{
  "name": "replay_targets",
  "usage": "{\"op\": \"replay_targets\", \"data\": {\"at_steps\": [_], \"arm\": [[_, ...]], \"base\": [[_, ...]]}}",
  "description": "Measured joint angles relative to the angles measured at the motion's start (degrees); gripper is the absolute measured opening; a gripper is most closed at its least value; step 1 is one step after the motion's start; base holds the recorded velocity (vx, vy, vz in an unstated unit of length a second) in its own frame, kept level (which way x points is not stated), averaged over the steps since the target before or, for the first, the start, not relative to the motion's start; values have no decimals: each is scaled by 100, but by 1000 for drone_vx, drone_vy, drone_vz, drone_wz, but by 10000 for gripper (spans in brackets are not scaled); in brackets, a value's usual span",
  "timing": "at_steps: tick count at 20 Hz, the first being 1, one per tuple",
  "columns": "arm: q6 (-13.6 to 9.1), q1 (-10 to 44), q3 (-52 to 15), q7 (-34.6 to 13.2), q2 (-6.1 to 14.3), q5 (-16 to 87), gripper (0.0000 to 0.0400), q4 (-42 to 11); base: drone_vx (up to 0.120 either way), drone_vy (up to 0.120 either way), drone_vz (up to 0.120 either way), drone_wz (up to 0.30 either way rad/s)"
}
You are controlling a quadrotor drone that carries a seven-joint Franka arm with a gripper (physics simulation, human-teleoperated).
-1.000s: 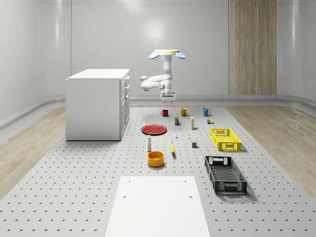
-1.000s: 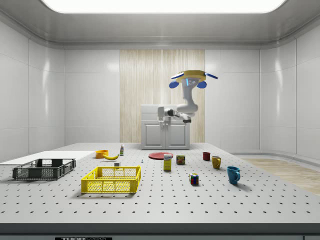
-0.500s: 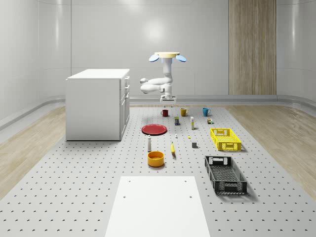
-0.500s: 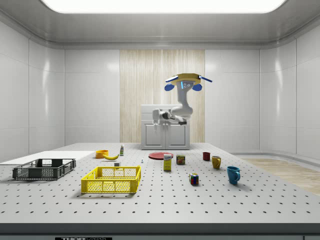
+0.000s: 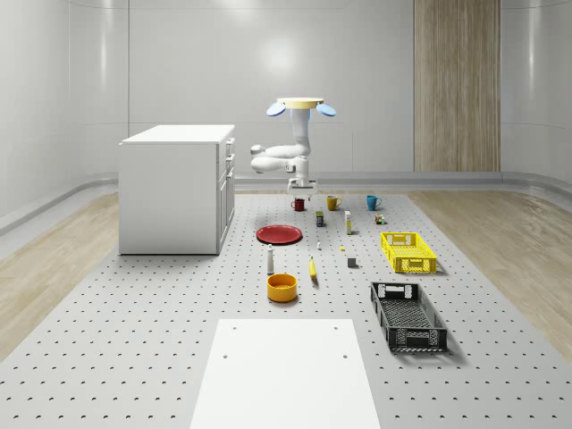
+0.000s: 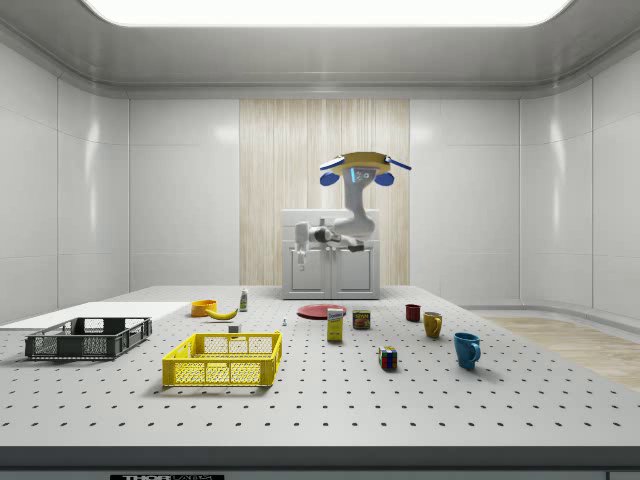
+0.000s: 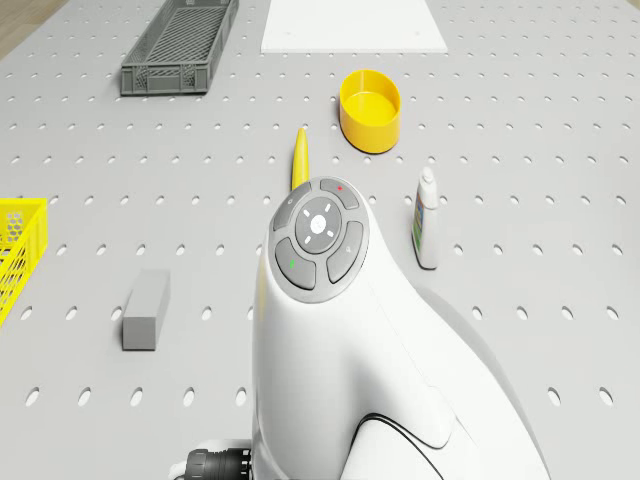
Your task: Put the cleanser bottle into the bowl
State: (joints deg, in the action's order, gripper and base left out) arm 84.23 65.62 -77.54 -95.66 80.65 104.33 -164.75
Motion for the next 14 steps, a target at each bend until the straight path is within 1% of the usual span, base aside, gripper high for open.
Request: {"op": "replay_targets", "data": {"at_steps": [8, 10, 13, 14], "arm": [[106, 27, -21, -23, 114, -49, 400, 6], [132, 33, -25, -28, 141, -60, 400, 7], [168, 42, -32, -36, 180, -77, 400, 9], [180, 45, -34, -38, 193, -82, 400, 9]], "base": [[120, 0, 0, 0], [120, -100, 0, 0], [120, 0, 0, 0], [120, 0, -120, 0]]}}
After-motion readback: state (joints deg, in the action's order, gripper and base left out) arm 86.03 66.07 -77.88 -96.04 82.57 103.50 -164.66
